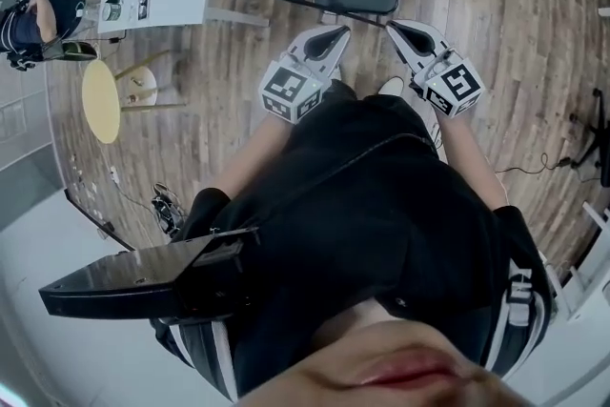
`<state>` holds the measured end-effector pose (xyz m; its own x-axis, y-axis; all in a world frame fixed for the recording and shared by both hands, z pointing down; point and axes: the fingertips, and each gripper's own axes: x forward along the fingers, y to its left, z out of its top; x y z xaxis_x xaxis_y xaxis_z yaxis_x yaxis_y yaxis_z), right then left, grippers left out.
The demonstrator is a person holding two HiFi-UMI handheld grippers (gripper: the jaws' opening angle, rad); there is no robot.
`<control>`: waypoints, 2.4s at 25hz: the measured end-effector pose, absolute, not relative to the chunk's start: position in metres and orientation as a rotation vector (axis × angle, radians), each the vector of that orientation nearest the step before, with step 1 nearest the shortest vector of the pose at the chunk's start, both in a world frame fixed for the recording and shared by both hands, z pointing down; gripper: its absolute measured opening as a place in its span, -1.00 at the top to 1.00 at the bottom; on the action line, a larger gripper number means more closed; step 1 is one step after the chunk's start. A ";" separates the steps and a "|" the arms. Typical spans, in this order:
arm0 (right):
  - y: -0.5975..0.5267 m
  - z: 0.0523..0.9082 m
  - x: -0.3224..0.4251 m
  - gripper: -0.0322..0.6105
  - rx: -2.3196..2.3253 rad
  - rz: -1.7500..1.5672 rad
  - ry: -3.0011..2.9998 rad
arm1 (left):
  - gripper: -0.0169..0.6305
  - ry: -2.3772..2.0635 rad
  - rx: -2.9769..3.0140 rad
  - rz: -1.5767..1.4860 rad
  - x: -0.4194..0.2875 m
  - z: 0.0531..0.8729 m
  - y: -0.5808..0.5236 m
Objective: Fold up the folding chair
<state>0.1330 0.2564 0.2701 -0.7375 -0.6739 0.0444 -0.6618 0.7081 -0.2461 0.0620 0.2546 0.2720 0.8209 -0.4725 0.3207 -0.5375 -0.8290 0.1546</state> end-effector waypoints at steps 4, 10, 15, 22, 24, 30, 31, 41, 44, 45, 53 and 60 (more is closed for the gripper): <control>0.250 0.275 0.129 0.86 -1.131 -0.400 2.847 | 0.93 -0.776 2.777 0.404 0.060 0.273 0.247; 0.225 0.277 0.111 0.86 -1.185 -0.415 2.843 | 0.93 -0.710 2.799 0.393 0.047 0.282 0.224; 0.188 0.284 0.082 0.86 -1.230 -0.436 2.868 | 0.93 -0.623 2.798 0.369 0.029 0.296 0.189; 0.123 0.292 0.034 0.86 -1.306 -0.462 2.892 | 0.93 -0.542 2.772 0.344 -0.023 0.316 0.119; 0.107 0.295 0.023 0.86 -1.332 -0.478 2.894 | 0.93 -0.529 2.777 0.341 -0.039 0.318 0.101; 0.079 0.300 0.008 0.86 -1.393 -0.501 2.897 | 0.93 -0.553 2.795 0.328 -0.072 0.321 0.055; 0.077 0.300 0.006 0.86 -1.394 -0.504 2.900 | 0.93 -0.561 2.791 0.326 -0.076 0.322 0.049; 0.053 0.312 0.017 0.86 -1.347 -0.562 2.925 | 0.93 -0.617 2.738 0.279 -0.065 0.323 0.023; 0.048 0.318 0.032 0.86 -1.288 -0.579 2.933 | 0.93 -0.656 2.730 0.313 -0.050 0.325 0.019; 0.047 0.321 0.038 0.86 -1.268 -0.581 2.941 | 0.93 -0.672 2.727 0.327 -0.043 0.326 0.017; 0.022 0.361 0.095 0.86 -1.106 -0.591 3.095 | 0.93 -0.813 2.645 0.426 0.018 0.338 -0.008; -0.023 0.423 0.123 0.86 -1.056 -0.766 3.101 | 0.93 -0.964 2.573 0.444 0.025 0.341 -0.049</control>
